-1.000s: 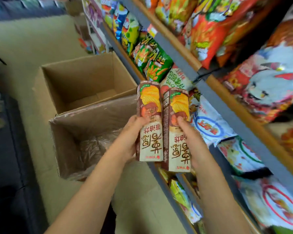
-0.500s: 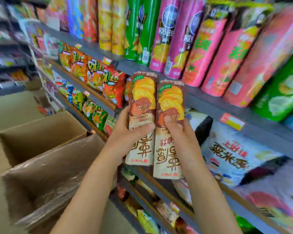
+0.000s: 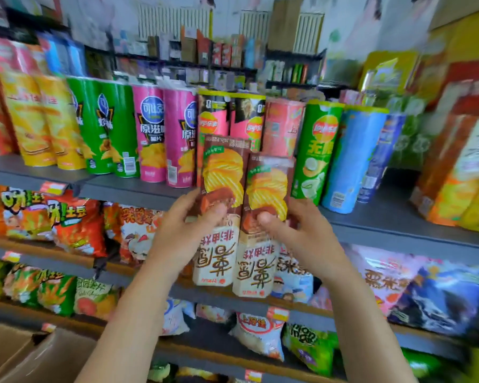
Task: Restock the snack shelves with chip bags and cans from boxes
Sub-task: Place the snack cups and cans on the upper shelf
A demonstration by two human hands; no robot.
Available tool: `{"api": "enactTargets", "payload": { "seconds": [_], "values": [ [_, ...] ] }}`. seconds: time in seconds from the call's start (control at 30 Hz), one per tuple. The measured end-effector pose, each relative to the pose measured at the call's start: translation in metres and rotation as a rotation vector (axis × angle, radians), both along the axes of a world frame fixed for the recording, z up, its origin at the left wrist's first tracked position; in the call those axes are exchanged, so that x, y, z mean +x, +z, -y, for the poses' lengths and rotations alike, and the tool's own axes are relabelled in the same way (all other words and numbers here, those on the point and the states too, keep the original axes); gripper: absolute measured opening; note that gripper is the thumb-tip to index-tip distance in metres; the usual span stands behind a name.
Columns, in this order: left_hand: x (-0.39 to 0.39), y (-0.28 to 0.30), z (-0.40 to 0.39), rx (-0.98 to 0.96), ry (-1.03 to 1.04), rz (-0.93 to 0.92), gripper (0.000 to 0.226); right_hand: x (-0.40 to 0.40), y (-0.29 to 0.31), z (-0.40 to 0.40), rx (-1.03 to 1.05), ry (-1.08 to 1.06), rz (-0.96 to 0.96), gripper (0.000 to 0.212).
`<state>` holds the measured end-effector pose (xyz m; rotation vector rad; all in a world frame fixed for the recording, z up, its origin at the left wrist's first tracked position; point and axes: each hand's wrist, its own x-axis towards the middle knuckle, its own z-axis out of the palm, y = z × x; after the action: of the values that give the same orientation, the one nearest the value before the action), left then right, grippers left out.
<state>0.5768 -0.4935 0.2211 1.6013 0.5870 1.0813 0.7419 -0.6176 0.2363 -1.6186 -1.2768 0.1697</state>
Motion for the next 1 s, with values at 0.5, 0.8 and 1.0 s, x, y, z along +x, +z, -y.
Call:
{"api": "enactTargets", "payload": {
  "seconds": [0.5,0.8,1.0],
  "values": [
    [0.074,0.060,0.037,0.068,-0.731,0.159,0.067,0.051,0.034,0.124,0.225,-0.032,-0.360,0.041],
    [0.144,0.054,0.090,0.022,-0.662,0.175,0.019,0.093,0.029,0.155,0.301,0.071,-0.618,0.034],
    [0.190,0.045,0.127,0.009,-0.472,0.147,0.042,0.139,0.024,0.176,0.303,0.114,-0.557,0.075]
  ]
}}
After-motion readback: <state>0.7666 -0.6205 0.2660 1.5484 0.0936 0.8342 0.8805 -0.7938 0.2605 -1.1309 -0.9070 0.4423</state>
